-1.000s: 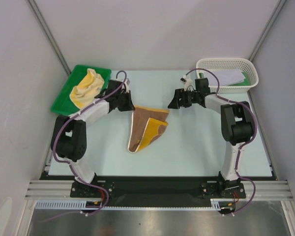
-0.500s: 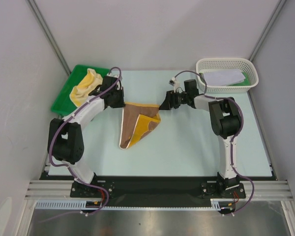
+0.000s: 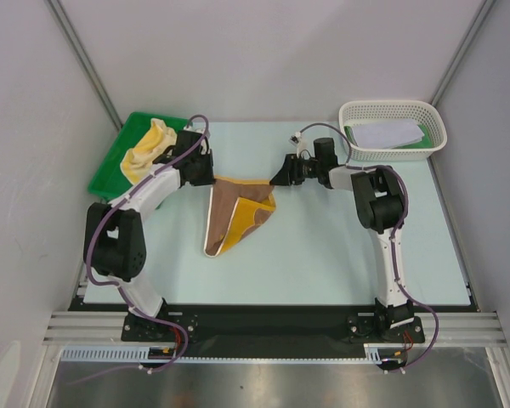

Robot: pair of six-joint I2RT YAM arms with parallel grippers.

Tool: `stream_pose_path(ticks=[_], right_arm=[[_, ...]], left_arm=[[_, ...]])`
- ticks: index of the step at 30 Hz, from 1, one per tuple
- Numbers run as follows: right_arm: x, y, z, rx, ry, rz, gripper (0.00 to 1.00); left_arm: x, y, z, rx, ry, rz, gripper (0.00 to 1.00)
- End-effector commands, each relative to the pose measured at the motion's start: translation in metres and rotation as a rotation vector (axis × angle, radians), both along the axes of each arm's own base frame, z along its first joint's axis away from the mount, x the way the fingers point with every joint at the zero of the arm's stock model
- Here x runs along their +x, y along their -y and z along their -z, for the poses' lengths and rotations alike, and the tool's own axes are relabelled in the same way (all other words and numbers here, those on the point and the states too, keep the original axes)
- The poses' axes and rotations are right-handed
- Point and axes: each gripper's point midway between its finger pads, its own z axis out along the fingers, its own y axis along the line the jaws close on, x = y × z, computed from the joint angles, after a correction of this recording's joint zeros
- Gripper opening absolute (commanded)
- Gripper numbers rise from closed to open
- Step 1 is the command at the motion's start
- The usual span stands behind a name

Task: Fold and stack the towels
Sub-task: Flatten out the crumpled towel

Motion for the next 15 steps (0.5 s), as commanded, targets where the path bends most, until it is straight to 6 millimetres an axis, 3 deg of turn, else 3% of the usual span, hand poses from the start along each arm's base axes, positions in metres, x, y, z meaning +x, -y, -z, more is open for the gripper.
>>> stream_pose_path(ticks=[1, 7, 12, 15], right_arm=[[0.009, -0.011, -0.017, 0.066, 0.047, -0.017, 0.50], [0.004, -0.010, -0.019, 0.080, 0.044, -0.022, 0.49], [-0.002, -0.012, -0.020, 0.100, 0.033, -0.034, 0.41], [-0.004, -0.009, -0.021, 0.094, 0.031, -0.035, 0.42]], left_arm=[[0.016, -0.001, -0.019, -0.003, 0.062, 0.009, 0.00], [0.017, -0.002, -0.015, 0.000, 0.055, 0.006, 0.00], [0.016, -0.001, -0.013, -0.004, 0.050, 0.005, 0.00], [0.016, -0.001, -0.012, -0.005, 0.048, 0.004, 0.00]])
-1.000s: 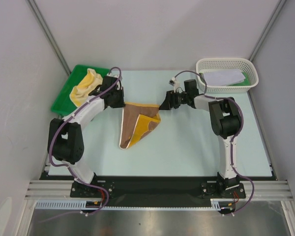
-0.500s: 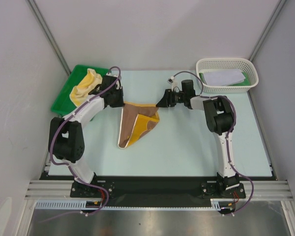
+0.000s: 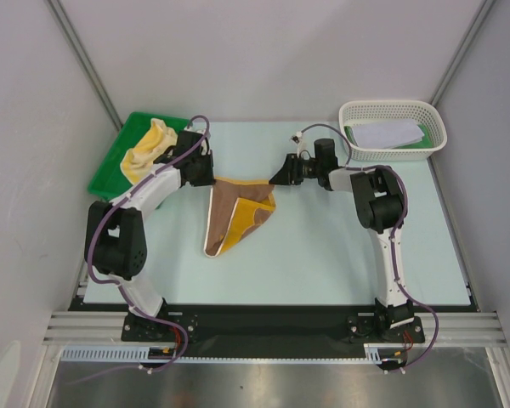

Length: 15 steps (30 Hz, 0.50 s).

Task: Fold and stack the towels
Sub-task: Flatten out the crumpled towel

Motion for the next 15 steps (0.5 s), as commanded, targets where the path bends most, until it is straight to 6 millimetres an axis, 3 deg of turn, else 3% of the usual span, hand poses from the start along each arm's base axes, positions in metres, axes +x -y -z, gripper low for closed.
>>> stream_pose_path(ticks=[1, 4, 7, 11, 13, 15], right_arm=[[-0.004, -0.002, -0.011, 0.023, 0.035, -0.023, 0.43], [-0.005, 0.002, -0.008, 0.021, 0.021, -0.014, 0.46], [-0.007, 0.001, -0.010, 0.028, 0.025, -0.025, 0.41], [-0.007, 0.004, -0.014, 0.022, 0.043, -0.019, 0.13], [-0.005, 0.007, -0.027, 0.009, 0.088, -0.006, 0.03], [-0.002, 0.021, -0.025, -0.051, 0.082, 0.077, 0.00]], left_arm=[[0.015, 0.000, -0.017, -0.014, 0.057, 0.000, 0.00], [0.015, 0.001, -0.017, -0.020, 0.057, 0.001, 0.00], [0.015, 0.001, -0.017, -0.022, 0.056, -0.003, 0.00], [0.016, 0.003, -0.017, -0.026, 0.055, 0.003, 0.00], [0.016, 0.004, -0.021, -0.031, 0.062, 0.010, 0.00], [0.016, 0.007, -0.032, -0.053, 0.083, 0.023, 0.00]])
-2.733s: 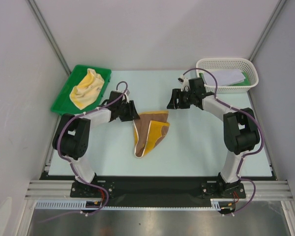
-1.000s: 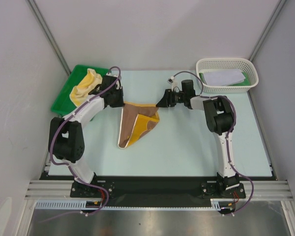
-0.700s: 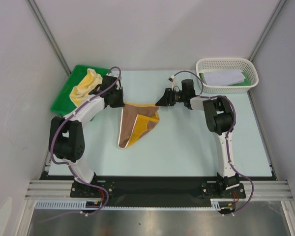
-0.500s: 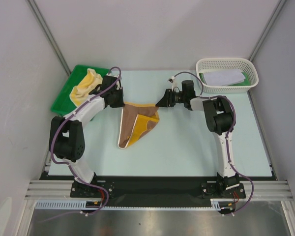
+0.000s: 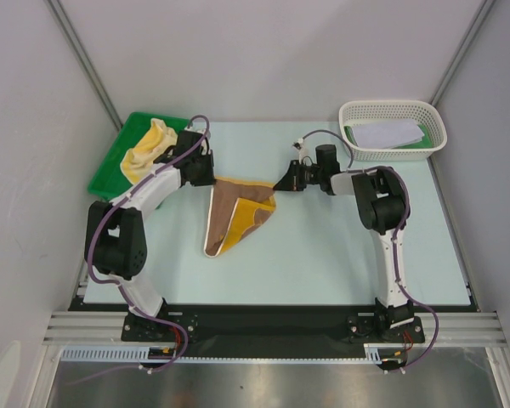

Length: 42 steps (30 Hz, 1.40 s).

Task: Fold and stack the towels
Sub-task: Flatten out the crumpled towel

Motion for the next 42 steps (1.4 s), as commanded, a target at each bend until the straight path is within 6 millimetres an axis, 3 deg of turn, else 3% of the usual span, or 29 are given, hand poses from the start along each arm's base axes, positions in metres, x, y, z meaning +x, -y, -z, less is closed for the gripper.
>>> stream_pose_path(ticks=[1, 3, 4, 5, 6, 7, 8, 10, 11, 13, 14, 15, 17, 18, 20, 21, 22, 24, 25, 28, 31, 33, 36, 38, 40, 41, 42], right_arm=[[0.013, 0.017, -0.070, -0.034, 0.188, 0.092, 0.00], [0.016, 0.034, -0.082, -0.098, 0.217, 0.186, 0.00], [0.016, 0.039, -0.125, -0.107, 0.310, 0.213, 0.00], [0.014, 0.050, -0.130, -0.169, 0.290, 0.269, 0.00], [0.012, 0.054, -0.153, -0.179, 0.329, 0.287, 0.00], [0.008, 0.057, -0.173, -0.189, 0.365, 0.301, 0.00], [-0.002, 0.068, -0.212, -0.212, 0.442, 0.343, 0.00], [-0.014, 0.075, -0.256, -0.228, 0.519, 0.380, 0.00], [-0.030, 0.084, -0.285, -0.250, 0.562, 0.409, 0.00], [-0.052, 0.089, -0.317, -0.274, 0.595, 0.420, 0.00], [-0.061, 0.094, -0.329, -0.292, 0.614, 0.446, 0.00], [-0.082, 0.100, -0.356, -0.281, 0.673, 0.460, 0.00], [-0.111, 0.098, -0.368, -0.288, 0.692, 0.459, 0.00], [-0.136, 0.105, -0.393, -0.253, 0.741, 0.478, 0.00], [-0.168, 0.104, -0.399, -0.241, 0.749, 0.465, 0.00], [-0.181, 0.104, -0.403, -0.226, 0.757, 0.460, 0.00], [-0.206, 0.113, -0.417, -0.191, 0.783, 0.471, 0.00], [-0.227, 0.117, -0.421, -0.163, 0.786, 0.471, 0.00], [-0.246, 0.126, -0.432, -0.122, 0.806, 0.487, 0.00], [-0.274, 0.141, -0.449, -0.050, 0.833, 0.508, 0.00], [-0.284, 0.142, -0.462, 0.004, 0.861, 0.506, 0.00], [-0.278, 0.141, -0.461, -0.009, 0.866, 0.513, 0.00], [-0.246, 0.135, -0.438, -0.113, 0.858, 0.535, 0.00], [-0.222, 0.135, -0.423, -0.180, 0.857, 0.583, 0.00], [-0.184, 0.131, -0.403, -0.262, 0.863, 0.591, 0.00], [-0.169, 0.128, -0.390, -0.289, 0.847, 0.578, 0.00], [-0.144, 0.123, -0.368, -0.328, 0.806, 0.558, 0.00]], left_arm=[[0.018, 0.010, -0.045, -0.068, 0.112, 0.029, 0.00], [0.018, 0.022, -0.071, -0.135, 0.159, 0.068, 0.00], [0.019, 0.026, -0.101, -0.166, 0.224, 0.083, 0.00], [0.017, 0.030, -0.117, -0.197, 0.253, 0.096, 0.00], [0.014, 0.037, -0.134, -0.234, 0.281, 0.130, 0.00], [0.010, 0.041, -0.167, -0.265, 0.347, 0.153, 0.00], [0.005, 0.045, -0.182, -0.279, 0.374, 0.174, 0.00], [-0.007, 0.056, -0.219, -0.317, 0.452, 0.235, 0.00], [-0.020, 0.057, -0.245, -0.345, 0.513, 0.257, 0.00], [-0.038, 0.067, -0.271, -0.401, 0.582, 0.320, 0.00], [-0.058, 0.066, -0.297, -0.433, 0.647, 0.344, 0.00], [-0.069, 0.069, -0.306, -0.452, 0.676, 0.364, 0.00], [-0.095, 0.075, -0.321, -0.506, 0.721, 0.407, 0.00], [-0.116, 0.073, -0.337, -0.529, 0.764, 0.433, 0.00], [-0.142, 0.080, -0.343, -0.572, 0.758, 0.481, 0.00], [-0.163, 0.078, -0.356, -0.592, 0.793, 0.506, 0.00], [-0.178, 0.086, -0.355, -0.617, 0.785, 0.549, 0.00], [-0.201, 0.090, -0.363, -0.653, 0.803, 0.587, 0.00], [-0.219, 0.092, -0.368, -0.675, 0.813, 0.617, 0.00], [-0.241, 0.094, -0.376, -0.718, 0.813, 0.640, 0.00], [-0.242, 0.092, -0.376, -0.721, 0.808, 0.618, 0.00], [-0.230, 0.089, -0.371, -0.683, 0.801, 0.562, 0.00], [-0.202, 0.089, -0.350, -0.591, 0.768, 0.499, 0.00], [-0.164, 0.085, -0.325, -0.486, 0.718, 0.405, 0.00], [-0.134, 0.078, -0.308, -0.448, 0.689, 0.351, 0.00], [-0.120, 0.077, -0.310, -0.456, 0.712, 0.341, 0.00], [-0.099, 0.080, -0.293, -0.451, 0.676, 0.332, 0.00]])
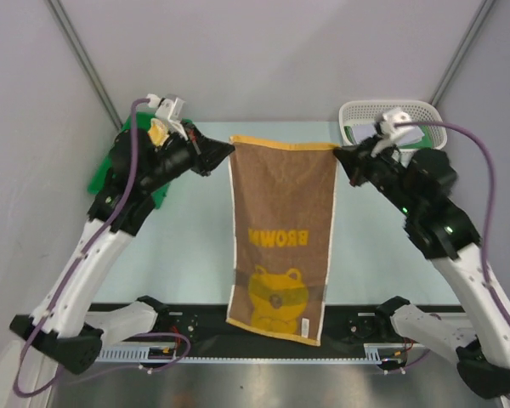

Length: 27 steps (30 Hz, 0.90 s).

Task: Fold and stack the towels
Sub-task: Flatten out the crumpled towel, then fold the towel

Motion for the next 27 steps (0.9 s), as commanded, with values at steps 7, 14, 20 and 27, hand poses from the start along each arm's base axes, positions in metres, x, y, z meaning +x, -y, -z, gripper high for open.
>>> stream_pose_path(ticks=[7, 14, 20, 27], right_arm=[[0.196, -0.012, 0.112, -0.113, -0.107, -0.008, 0.00], [0.308, -0.025, 0.183, -0.103, -0.192, -0.075, 0.00], [0.336, -0.029, 0.215, -0.111, -0.221, -0.071, 0.00], [0.290, -0.031, 0.239, -0.128, -0.358, -0.053, 0.00]], left_arm=[[0.190, -0.017, 0.104, 0.065, -0.114, -0.168, 0.00], [0.308, -0.009, 0.178, 0.056, -0.207, -0.086, 0.00], [0.343, -0.005, 0.201, 0.086, -0.213, -0.049, 0.00], [0.314, -0.023, 0.207, 0.147, -0.216, -0.068, 0.00]])
